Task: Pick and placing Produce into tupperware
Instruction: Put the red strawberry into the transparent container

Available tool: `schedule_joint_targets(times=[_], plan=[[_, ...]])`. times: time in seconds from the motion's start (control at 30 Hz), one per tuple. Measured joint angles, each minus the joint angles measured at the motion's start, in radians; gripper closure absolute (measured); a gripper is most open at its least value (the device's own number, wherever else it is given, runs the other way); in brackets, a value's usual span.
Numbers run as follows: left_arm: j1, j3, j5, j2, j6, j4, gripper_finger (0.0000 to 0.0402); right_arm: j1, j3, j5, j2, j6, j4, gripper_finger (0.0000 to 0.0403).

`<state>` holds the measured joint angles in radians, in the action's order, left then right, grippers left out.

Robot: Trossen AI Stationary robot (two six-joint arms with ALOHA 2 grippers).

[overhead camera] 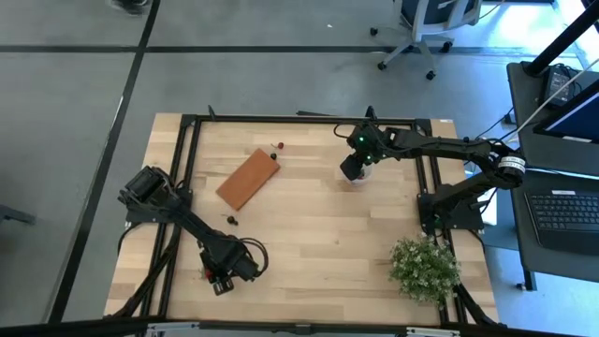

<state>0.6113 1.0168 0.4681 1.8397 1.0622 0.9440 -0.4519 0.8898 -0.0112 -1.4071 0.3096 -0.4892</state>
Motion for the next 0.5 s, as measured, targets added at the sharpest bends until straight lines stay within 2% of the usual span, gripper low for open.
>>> schedule_joint_targets(times=[0.5], plan=[[0.001,-0.013,0.03,-0.001,-0.004,-0.04,0.0262,0.0,0.0,0.0,0.0,0.0,0.0,0.0217]])
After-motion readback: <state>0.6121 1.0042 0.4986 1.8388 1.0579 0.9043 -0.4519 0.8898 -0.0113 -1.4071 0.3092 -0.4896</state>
